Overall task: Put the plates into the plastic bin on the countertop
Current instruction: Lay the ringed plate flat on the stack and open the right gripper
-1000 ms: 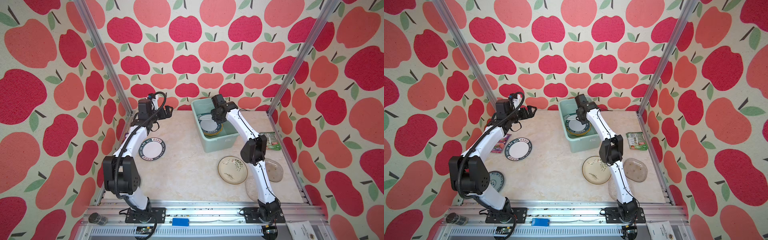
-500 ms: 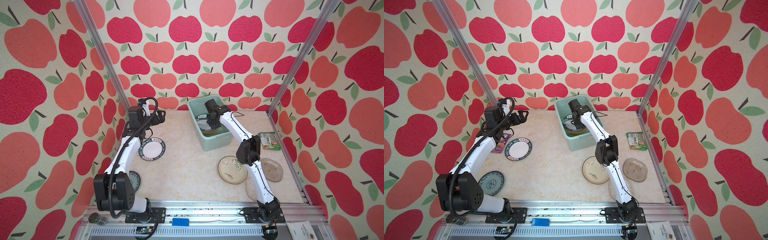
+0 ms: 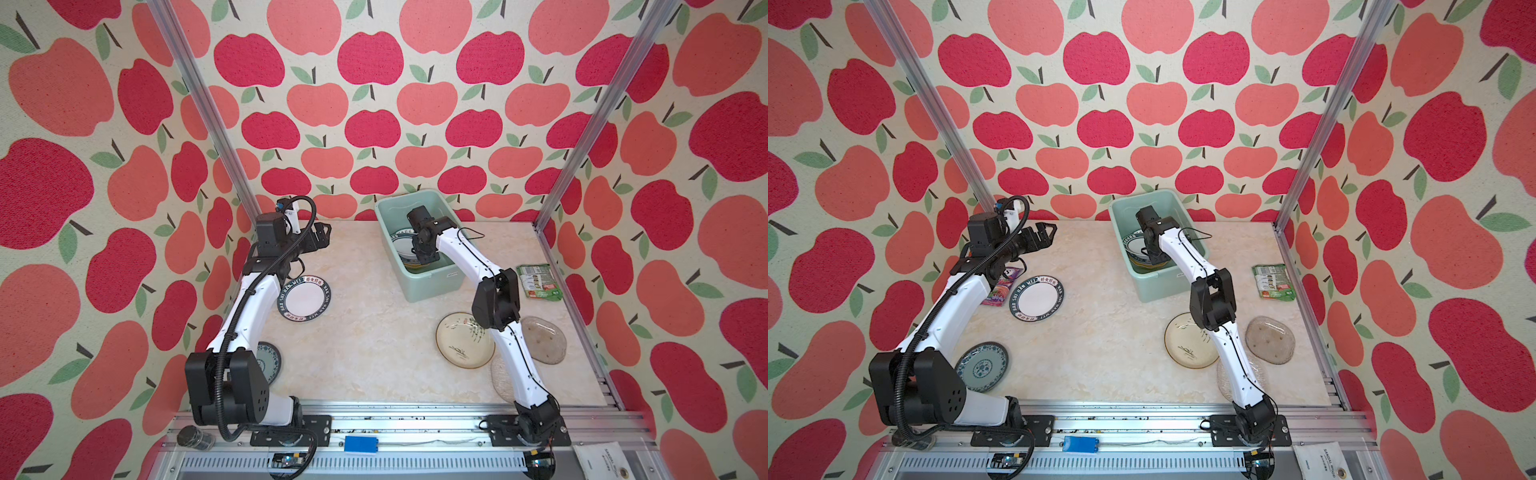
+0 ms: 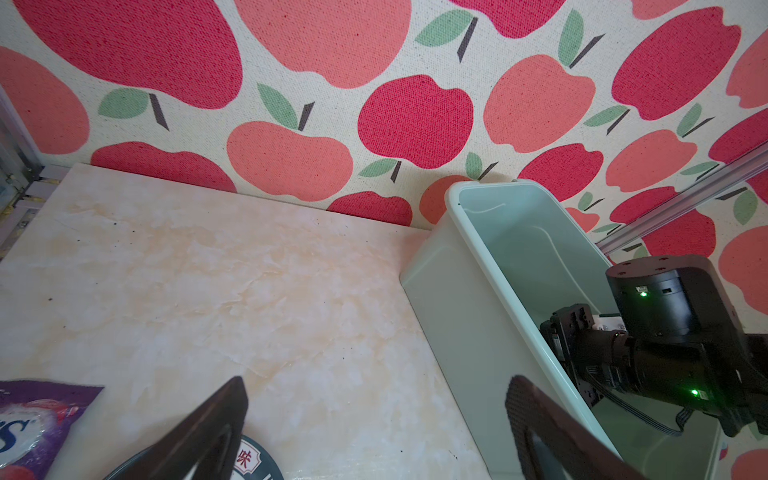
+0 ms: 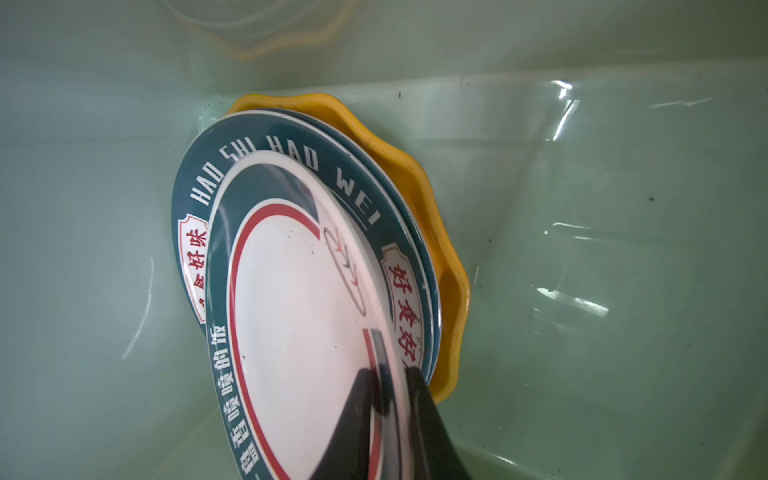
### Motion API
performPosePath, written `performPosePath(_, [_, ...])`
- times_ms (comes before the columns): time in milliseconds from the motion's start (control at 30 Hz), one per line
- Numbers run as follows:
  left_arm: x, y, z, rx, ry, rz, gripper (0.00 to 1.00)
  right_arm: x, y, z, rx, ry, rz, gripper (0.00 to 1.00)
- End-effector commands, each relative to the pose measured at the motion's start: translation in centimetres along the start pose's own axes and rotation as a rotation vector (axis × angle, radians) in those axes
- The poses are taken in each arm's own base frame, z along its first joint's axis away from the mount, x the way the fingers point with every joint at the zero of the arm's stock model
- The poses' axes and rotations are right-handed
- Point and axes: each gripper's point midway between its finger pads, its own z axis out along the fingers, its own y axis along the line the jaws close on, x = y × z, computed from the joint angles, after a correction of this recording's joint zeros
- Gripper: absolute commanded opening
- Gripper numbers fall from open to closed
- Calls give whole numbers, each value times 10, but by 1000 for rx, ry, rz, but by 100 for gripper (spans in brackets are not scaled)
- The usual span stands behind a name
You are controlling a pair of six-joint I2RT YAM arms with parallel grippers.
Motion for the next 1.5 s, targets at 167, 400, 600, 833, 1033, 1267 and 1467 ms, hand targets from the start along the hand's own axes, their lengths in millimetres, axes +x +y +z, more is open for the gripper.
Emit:
performPosePath(167, [-15, -9, -10, -17, -5, 49, 99, 23, -51, 54, 174, 78, -40, 20])
performPosePath(400, [-19, -12, -6, -18, 7, 65, 99, 18, -45, 62, 156, 76, -27, 25])
performPosePath(600, [-19, -13, -2, -22, 20, 68, 99, 11, -41, 60, 146, 62, -20, 30])
performPosePath(833, [-19, -2, -2, -77, 21, 36, 99, -3, -21, 37, 84, 23, -77, 47])
performPosePath(1033, [-15, 13, -6, -142, 29, -16, 99, -12, -1, 13, 17, 6, -124, 54])
performPosePath(1267, [-1, 41, -15, -256, 67, -131, 99, -26, 22, -20, -66, -23, -191, 57])
performPosePath(1467, [13, 65, -28, -371, 118, -234, 99, -36, 44, -53, -144, -58, -265, 57])
